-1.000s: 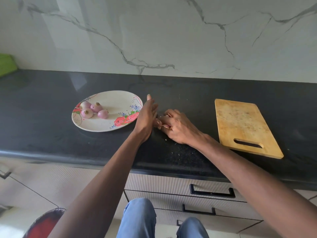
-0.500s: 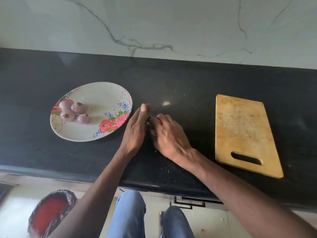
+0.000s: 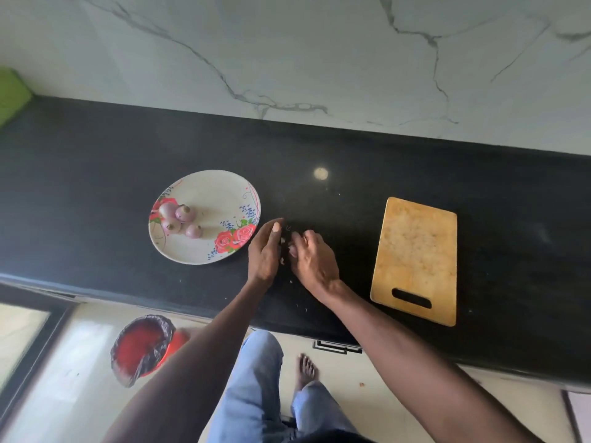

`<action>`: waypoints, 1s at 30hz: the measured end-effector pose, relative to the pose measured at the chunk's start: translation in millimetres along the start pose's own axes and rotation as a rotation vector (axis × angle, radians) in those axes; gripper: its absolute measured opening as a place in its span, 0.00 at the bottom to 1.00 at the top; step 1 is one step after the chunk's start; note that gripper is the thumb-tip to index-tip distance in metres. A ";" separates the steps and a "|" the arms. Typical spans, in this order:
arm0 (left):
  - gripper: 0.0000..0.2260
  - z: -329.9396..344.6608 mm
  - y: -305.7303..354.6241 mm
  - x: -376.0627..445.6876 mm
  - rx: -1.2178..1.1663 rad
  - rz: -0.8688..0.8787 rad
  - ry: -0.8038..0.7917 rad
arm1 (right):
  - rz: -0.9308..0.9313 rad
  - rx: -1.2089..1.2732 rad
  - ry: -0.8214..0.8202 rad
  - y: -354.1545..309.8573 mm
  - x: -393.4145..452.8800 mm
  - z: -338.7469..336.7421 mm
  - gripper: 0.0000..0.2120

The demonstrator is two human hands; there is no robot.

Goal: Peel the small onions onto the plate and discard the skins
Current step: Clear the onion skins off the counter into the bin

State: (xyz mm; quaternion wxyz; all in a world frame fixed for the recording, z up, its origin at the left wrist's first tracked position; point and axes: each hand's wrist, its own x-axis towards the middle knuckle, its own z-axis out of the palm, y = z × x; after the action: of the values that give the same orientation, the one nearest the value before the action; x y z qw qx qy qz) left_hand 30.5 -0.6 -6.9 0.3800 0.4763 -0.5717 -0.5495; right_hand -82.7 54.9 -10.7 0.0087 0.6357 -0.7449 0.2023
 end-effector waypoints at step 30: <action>0.25 -159.1 23.4 -57.7 0.072 -0.024 0.710 | 0.822 1.472 -0.500 -199.0 52.6 -1.9 0.05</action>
State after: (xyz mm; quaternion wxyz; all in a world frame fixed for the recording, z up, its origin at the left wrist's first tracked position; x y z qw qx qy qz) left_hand 194.8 11.2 38.5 0.5316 0.6573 -0.4172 -0.3336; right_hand 95.9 -16.1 63.0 -0.6401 0.1870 -0.5756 0.4733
